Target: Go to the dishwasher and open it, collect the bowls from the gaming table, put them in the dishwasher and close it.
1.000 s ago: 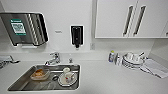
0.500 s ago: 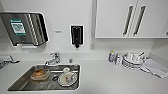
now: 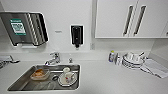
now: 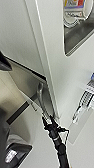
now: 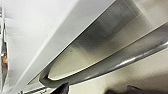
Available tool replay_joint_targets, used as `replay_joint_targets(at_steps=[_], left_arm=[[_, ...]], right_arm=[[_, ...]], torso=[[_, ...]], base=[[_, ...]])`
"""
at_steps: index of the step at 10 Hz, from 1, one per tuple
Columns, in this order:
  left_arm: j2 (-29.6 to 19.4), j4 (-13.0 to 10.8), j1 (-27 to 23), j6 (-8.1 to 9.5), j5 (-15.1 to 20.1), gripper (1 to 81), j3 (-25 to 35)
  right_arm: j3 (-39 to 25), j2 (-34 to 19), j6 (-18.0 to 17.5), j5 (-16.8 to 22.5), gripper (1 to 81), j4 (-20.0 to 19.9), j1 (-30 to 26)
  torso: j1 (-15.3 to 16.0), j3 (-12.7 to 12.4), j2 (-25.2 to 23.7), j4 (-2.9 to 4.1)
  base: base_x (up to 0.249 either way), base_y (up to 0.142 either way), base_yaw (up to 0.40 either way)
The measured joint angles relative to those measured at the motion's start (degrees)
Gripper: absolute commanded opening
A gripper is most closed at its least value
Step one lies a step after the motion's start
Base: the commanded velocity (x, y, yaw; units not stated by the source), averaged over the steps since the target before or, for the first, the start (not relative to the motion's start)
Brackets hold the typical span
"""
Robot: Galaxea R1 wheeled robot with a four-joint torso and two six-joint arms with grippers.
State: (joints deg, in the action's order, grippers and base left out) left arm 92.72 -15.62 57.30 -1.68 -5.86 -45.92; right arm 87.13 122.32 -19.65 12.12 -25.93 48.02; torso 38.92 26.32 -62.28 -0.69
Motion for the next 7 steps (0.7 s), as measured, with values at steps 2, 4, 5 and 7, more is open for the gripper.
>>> replay_joint_targets(at_steps=[2, 4, 5, 7], left_arm=[[0.0, 0.0, 0.0, 0.00, 0.0, 81.1, 0.0], [0.0, 0.0, 0.0, 0.00, 0.0, 81.1, 0.0], [0.0, 0.0, 0.0, -0.02, 0.0, 81.1, 0.0], [0.0, 0.0, 0.0, -0.05, 0.0, 81.1, 0.0]], right_arm=[[4.1, 2.7, -3.0, 0.0, 81.1, 0.0, -0.6], [7.2, 5.7, -4.2, 0.1, 81.1, 0.0, -0.2], [9.3, 6.6, -4.4, 0.0, 81.1, 0.0, 0.5], [12.1, 8.1, -4.6, 0.0, 81.1, 0.0, 2.0]], torso=[[0.0, 0.0, 0.0, 0.00], [0.0, 0.0, 0.0, 0.00], [0.0, 0.0, 0.0, 0.00], [0.0, 0.0, 0.0, 0.00]], base=[[0.000, 0.000, 0.000], [0.000, 0.000, 0.000], [0.000, 0.000, 0.000], [0.000, 0.000, 0.000]])
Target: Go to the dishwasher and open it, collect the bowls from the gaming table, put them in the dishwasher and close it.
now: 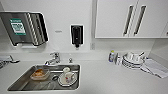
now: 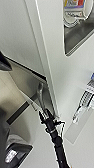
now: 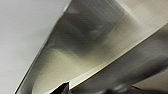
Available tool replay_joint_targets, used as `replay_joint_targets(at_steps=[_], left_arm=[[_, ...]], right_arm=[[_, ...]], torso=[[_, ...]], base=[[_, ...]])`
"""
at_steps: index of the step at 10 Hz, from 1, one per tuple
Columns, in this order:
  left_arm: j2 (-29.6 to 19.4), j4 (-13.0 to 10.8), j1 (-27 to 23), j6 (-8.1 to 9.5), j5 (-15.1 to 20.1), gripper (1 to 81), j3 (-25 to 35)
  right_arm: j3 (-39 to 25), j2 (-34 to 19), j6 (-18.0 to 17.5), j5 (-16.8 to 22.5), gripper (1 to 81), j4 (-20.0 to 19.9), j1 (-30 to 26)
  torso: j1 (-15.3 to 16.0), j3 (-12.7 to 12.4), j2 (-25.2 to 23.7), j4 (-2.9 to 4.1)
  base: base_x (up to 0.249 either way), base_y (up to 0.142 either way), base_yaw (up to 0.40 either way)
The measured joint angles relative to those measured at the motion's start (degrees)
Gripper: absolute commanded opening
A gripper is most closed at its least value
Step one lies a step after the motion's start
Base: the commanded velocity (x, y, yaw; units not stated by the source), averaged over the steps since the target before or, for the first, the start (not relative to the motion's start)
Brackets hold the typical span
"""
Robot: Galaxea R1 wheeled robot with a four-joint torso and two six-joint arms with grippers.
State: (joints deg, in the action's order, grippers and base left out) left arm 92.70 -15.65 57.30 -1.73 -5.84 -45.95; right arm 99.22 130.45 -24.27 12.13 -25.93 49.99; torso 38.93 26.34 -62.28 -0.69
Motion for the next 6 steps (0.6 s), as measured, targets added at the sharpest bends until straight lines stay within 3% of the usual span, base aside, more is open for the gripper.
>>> replay_joint_targets(at_steps=[6], left_arm=[[0.6, 0.0, 0.0, -0.06, 0.0, 81.1, -0.4]], right_arm=[[2.2, 1.1, -0.5, -3.5, 81.1, -0.7, 1.8]], torso=[[0.0, 0.0, 0.0, 0.00]], base=[[0.000, 0.000, 0.000]])
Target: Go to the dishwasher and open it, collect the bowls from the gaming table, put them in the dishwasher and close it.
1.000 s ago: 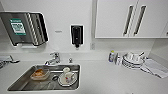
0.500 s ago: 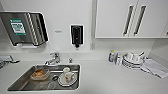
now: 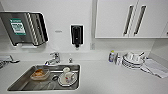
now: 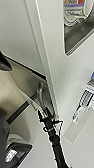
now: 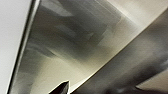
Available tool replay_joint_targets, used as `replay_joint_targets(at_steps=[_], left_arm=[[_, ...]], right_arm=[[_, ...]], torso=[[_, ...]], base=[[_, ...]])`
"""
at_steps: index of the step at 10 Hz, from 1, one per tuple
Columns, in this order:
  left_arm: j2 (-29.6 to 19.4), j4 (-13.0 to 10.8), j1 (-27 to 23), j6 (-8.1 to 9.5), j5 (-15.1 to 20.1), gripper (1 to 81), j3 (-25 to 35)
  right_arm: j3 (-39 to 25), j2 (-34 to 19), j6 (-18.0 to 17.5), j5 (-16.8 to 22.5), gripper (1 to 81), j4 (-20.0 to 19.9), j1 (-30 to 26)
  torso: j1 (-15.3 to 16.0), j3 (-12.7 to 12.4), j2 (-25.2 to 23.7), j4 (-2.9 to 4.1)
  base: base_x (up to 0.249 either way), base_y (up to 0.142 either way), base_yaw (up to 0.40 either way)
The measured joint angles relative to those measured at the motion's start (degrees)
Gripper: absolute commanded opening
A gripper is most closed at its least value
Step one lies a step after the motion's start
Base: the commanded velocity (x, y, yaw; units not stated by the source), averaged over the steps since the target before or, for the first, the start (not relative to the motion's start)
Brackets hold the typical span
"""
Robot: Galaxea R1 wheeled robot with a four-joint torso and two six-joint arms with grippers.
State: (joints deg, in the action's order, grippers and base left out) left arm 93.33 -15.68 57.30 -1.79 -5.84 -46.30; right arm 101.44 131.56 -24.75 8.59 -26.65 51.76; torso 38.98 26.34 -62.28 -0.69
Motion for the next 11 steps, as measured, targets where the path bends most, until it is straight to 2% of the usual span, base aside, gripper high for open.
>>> replay_joint_targets(at_steps=[4, 8, 11], left_arm=[[0.6, 0.0, 0.0, -0.10, 0.0, 81.1, -1.0], [0.8, 0.0, 0.0, -0.07, 0.0, 81.1, -1.0], [1.0, 0.0, 0.0, -0.07, 0.0, 81.1, -1.0]], right_arm=[[-0.6, -0.8, -0.4, -3.5, 81.1, 0.4, 2.0], [-0.7, -1.8, -0.5, -5.2, 81.1, 4.2, 3.5], [-0.3, -1.5, -0.8, -5.9, 81.1, 5.4, 4.9]], torso=[[0.0, 0.0, 0.0, 0.00], [0.0, 0.0, 0.0, 0.00], [0.0, 0.0, 0.0, 0.00]], base=[[0.000, 0.000, 0.000], [0.000, 0.000, 0.000], [0.000, 0.000, 0.000]])
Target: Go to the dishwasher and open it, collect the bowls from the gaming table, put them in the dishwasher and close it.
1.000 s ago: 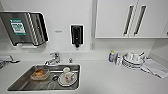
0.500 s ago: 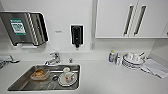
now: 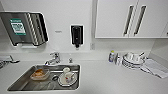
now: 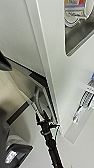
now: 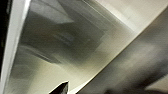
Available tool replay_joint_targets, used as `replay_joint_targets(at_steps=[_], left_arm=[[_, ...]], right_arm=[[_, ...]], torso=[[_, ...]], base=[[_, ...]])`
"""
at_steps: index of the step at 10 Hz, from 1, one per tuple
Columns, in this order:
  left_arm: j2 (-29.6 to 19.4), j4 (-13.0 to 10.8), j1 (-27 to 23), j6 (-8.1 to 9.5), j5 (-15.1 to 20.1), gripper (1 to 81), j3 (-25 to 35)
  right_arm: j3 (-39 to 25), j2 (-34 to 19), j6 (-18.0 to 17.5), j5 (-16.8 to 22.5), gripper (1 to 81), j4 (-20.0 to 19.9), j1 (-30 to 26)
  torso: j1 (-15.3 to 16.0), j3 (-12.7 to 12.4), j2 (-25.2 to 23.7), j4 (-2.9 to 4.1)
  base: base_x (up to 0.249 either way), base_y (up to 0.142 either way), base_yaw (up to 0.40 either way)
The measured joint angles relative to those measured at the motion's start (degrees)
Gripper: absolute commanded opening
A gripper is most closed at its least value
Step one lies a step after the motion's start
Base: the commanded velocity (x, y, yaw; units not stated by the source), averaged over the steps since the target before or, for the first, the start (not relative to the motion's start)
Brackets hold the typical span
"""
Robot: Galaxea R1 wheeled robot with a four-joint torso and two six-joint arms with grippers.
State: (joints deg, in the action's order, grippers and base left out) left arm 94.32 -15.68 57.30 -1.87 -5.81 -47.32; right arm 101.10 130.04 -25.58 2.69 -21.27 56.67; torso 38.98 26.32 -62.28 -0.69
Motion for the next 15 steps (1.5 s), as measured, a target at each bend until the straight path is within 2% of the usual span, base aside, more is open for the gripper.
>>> replay_joint_targets(at_steps=[7, 15], left_arm=[[0.6, 0.0, 0.0, 0.00, 0.0, 81.1, 0.0], [0.8, 0.0, -0.3, 0.07, 0.0, 81.1, -0.2]], right_arm=[[-0.3, -0.2, -0.4, -1.4, 81.1, 0.5, 2.2], [0.1, 0.2, -0.4, -2.0, 81.1, 0.6, 1.6]], torso=[[0.0, 0.0, 0.0, 0.00], [0.1, 0.0, 0.0, 0.00]], base=[[0.000, 0.000, 0.000], [-0.027, 0.000, 0.000]])
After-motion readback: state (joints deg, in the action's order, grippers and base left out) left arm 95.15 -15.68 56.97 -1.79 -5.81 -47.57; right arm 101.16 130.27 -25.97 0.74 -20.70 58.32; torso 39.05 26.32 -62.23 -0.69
